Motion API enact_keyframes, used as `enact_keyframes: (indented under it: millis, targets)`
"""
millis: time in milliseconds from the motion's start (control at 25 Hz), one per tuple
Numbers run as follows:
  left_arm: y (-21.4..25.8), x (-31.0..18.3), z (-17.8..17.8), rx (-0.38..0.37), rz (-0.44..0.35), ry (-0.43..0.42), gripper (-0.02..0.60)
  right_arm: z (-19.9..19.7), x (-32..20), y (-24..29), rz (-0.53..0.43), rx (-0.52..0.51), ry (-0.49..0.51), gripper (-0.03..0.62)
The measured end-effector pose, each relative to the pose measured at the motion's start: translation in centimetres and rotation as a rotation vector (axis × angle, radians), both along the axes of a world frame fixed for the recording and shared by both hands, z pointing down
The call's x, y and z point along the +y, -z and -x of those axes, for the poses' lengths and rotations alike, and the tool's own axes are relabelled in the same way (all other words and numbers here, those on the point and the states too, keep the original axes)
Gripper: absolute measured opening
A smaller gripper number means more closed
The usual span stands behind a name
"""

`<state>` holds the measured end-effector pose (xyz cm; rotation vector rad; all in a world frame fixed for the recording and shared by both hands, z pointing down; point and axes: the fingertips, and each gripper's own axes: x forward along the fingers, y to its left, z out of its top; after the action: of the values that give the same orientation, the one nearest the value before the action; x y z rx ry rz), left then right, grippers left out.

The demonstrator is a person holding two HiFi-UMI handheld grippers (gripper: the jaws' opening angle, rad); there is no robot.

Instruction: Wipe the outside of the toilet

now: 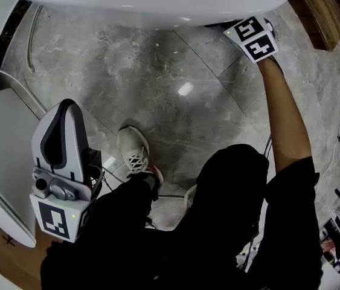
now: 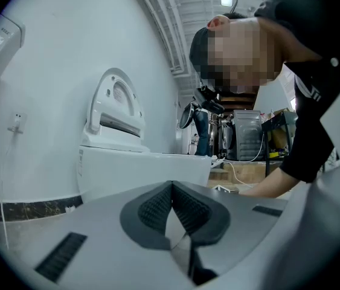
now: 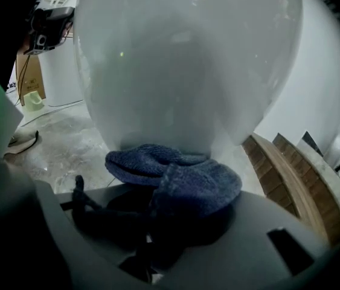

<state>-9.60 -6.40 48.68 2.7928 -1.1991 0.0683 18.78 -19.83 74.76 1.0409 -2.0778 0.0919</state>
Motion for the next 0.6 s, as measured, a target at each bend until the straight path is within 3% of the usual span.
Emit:
enact_keyframes:
  millis: [600]
  targets:
    - [0.1,-0.1,0.8,0.003,-0.008,0.013,0.011,0.9,-0.8,-4.9,0.024,-0.034,-0.123,0.100]
